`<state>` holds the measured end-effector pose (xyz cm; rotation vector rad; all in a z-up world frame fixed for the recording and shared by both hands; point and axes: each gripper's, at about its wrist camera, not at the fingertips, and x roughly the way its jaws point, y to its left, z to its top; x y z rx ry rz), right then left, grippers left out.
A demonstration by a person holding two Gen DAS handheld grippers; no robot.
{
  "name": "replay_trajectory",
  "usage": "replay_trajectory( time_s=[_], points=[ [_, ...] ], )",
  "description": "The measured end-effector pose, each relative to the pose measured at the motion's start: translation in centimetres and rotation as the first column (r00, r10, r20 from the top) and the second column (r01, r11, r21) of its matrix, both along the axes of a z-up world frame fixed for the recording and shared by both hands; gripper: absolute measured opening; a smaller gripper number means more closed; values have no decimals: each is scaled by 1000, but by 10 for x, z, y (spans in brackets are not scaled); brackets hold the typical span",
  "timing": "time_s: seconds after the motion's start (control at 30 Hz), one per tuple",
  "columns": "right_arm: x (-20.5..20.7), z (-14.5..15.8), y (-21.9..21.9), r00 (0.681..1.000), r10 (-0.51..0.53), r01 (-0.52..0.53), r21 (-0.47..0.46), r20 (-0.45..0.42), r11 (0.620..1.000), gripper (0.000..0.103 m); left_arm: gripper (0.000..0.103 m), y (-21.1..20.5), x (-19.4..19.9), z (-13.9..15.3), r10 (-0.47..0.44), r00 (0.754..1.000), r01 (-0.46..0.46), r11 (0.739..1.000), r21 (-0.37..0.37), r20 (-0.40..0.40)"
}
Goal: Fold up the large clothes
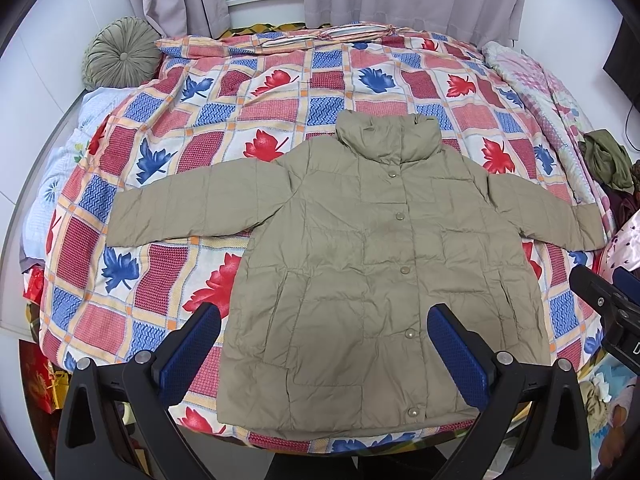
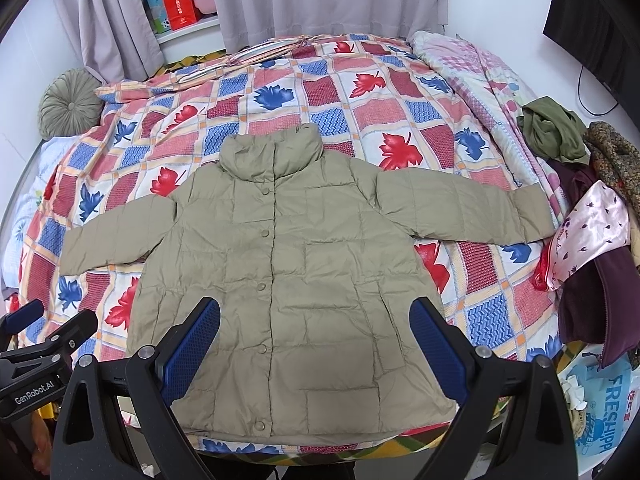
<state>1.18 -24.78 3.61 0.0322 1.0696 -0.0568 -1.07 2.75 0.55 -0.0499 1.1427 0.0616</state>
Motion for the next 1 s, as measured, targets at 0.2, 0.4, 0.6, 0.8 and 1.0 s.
replay_trajectory(
  time_s=[0.2,0.4,0.6,0.8,1.0],
  points=[
    [0,1,1,1000,0,0,1,-1,1000,97,103,1,0,0,0,1000,0,1000,0,0],
    [1,0,2,1000,0,0,-2,-1,1000,97,103,0,1,1,-3,1000,3,1000,-1,-1],
    [0,1,4,1000,2,-2,2,-10,1000,97,103,7,-2,-5,-2,1000,2,1000,-18,-14],
    [-1,-7,12,999,13,-12,25,-41,1000,97,103,22,-1,-23,7,999,-9,999,-42,-47],
    [14,-46,17,993,26,-14,113,-112,994,97,103,43,9,-48,38,994,-44,997,-62,-105]
  ],
)
